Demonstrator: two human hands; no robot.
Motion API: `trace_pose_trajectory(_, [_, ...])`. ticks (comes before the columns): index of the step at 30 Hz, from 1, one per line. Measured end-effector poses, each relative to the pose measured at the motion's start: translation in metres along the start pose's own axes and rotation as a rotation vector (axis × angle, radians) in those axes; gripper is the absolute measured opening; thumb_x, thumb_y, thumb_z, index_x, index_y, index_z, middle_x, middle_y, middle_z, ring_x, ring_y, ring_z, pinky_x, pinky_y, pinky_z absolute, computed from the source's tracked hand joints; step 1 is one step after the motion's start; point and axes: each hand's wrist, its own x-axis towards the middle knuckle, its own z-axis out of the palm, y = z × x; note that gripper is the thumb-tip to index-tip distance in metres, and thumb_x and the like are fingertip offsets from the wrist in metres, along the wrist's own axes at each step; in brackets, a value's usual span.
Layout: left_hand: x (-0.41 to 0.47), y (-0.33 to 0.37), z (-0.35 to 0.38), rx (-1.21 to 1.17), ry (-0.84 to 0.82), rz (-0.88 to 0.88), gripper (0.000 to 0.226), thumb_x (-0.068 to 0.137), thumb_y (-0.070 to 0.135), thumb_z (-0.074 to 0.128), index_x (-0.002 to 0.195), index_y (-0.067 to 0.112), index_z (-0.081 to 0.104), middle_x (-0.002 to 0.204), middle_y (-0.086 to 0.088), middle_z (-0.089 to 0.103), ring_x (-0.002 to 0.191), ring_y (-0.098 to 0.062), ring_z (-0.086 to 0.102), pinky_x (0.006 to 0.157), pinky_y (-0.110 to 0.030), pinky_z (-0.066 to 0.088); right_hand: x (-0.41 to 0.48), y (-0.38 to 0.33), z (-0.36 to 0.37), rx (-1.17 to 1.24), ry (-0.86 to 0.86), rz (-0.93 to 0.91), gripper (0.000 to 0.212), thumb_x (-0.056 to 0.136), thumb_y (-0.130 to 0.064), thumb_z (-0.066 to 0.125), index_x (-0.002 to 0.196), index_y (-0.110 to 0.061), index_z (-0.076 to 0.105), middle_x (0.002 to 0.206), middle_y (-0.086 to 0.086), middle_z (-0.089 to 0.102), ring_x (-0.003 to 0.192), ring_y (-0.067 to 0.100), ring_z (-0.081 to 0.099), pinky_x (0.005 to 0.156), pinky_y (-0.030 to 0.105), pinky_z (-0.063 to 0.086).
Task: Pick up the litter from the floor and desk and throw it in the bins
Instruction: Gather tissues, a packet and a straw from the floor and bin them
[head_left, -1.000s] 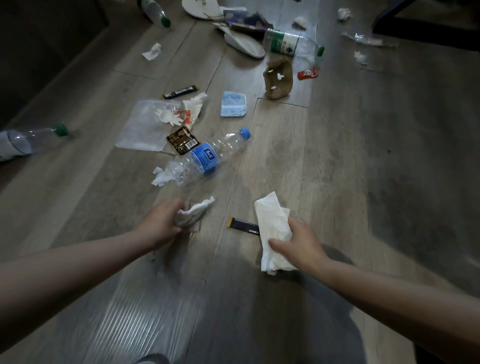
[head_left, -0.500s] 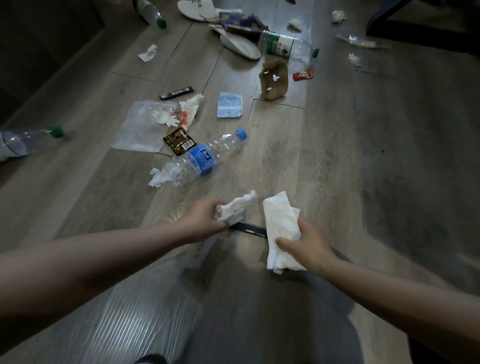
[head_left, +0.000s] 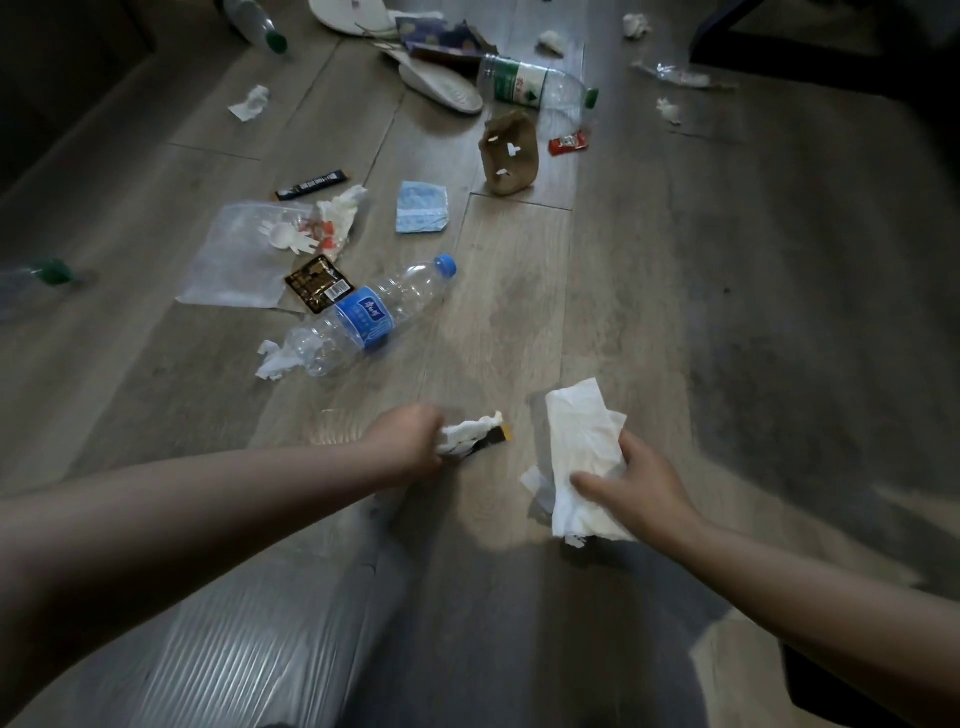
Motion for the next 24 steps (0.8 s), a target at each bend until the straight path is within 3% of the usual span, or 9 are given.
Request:
trace_pose_trajectory(4, [-0.007, -0.018, 0.0, -0.193, 0.02, -0.054, 0.011, 0.077, 0.023, 0.07, 0.082, 0.019, 0.06, 0.086, -0.004, 0.063, 0.077, -0.021, 0.059, 0.062, -0.029, 0.043, 0.002, -0.005, 0.002, -0.001, 0.002, -0.02, 0.036, 0.077, -0.015, 0.073, 0.11, -0.019, 0.059, 0.101, -0.002, 0.066, 0.091, 0.017, 0.066, 0.07, 0.028, 0.053])
trace_pose_trajectory(9, [-0.032, -0.065, -0.017, -0.493, 0.122, -0.255, 0.029, 0.071, 0.012, 0.073, 0.094, 0.025, 0.062, 0.082, -0.007, 0.064, 0.066, -0.021, 0.061, 0.055, -0.025, 0.048, 0.003, -0.02, 0.02, -0.019, -0.075, -0.093, 0.038, 0.077, -0.018, 0.073, 0.111, -0.023, 0.057, 0.1, -0.007, 0.066, 0.087, 0.007, 0.065, 0.07, 0.026, 0.054])
trace_pose_trajectory(14, [-0.051, -0.121, -0.051, -0.541, 0.349, -0.33, 0.015, 0.071, 0.001, 0.073, 0.083, 0.009, 0.069, 0.073, -0.01, 0.061, 0.065, -0.019, 0.055, 0.051, -0.026, 0.039, 0.008, -0.04, 0.043, -0.032, -0.147, -0.141, 0.034, 0.077, -0.018, 0.071, 0.108, -0.024, 0.059, 0.096, -0.007, 0.066, 0.086, 0.009, 0.065, 0.068, 0.025, 0.052])
trace_pose_trajectory(17, [-0.052, -0.146, -0.069, -0.578, 0.495, -0.407, 0.017, 0.074, 0.008, 0.077, 0.09, 0.004, 0.071, 0.077, -0.012, 0.062, 0.071, -0.021, 0.056, 0.055, -0.031, 0.04, 0.014, -0.052, 0.056, -0.036, -0.157, -0.161, 0.035, 0.076, -0.019, 0.071, 0.108, -0.026, 0.058, 0.097, -0.007, 0.066, 0.087, 0.008, 0.065, 0.067, 0.024, 0.051])
trace_pose_trajectory(20, [-0.042, -0.164, -0.083, -0.657, 0.535, -0.486, 0.023, 0.076, 0.019, 0.078, 0.093, 0.006, 0.069, 0.079, -0.012, 0.064, 0.061, -0.021, 0.055, 0.046, -0.025, 0.041, 0.019, -0.062, 0.064, -0.037, -0.158, -0.174, 0.037, 0.077, -0.019, 0.073, 0.109, -0.029, 0.056, 0.101, -0.005, 0.064, 0.089, 0.01, 0.063, 0.073, 0.029, 0.054])
trace_pose_trajectory(21, [-0.036, -0.167, -0.086, -0.677, 0.525, -0.501, 0.026, 0.076, 0.021, 0.078, 0.096, 0.007, 0.069, 0.081, -0.012, 0.065, 0.062, -0.021, 0.055, 0.048, -0.025, 0.042, 0.02, -0.064, 0.066, -0.045, -0.157, -0.175, 0.037, 0.077, -0.02, 0.073, 0.107, -0.032, 0.055, 0.102, -0.005, 0.064, 0.09, 0.01, 0.063, 0.074, 0.03, 0.054])
trace_pose_trajectory(24, [-0.019, -0.172, -0.088, -0.759, 0.494, -0.504, 0.034, 0.076, 0.018, 0.078, 0.106, 0.006, 0.068, 0.096, -0.017, 0.068, 0.08, -0.029, 0.063, 0.071, -0.037, 0.053, 0.023, -0.065, 0.069, -0.028, -0.141, -0.166, 0.035, 0.075, -0.021, 0.074, 0.099, -0.038, 0.054, 0.099, -0.004, 0.065, 0.088, 0.011, 0.065, 0.075, 0.038, 0.057])
